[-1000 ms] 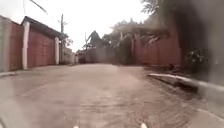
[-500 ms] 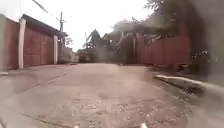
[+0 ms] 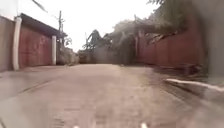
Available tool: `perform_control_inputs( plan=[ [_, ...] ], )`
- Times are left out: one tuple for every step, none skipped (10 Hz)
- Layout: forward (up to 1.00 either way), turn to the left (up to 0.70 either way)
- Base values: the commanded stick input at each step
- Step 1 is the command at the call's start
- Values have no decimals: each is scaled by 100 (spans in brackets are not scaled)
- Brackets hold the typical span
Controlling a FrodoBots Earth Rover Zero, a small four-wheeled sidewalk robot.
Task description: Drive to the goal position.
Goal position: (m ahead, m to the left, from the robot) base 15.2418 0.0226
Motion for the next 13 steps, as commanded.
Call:
perform_control_inputs(
  plan=[
    [100,0],
    [100,0],
    [100,0],
    [100,0],
    [100,0],
    [100,0],
    [100,0],
    [100,0],
    [100,0],
    [100,0],
    [100,0],
    [100,0],
    [100,0]
  ],
)
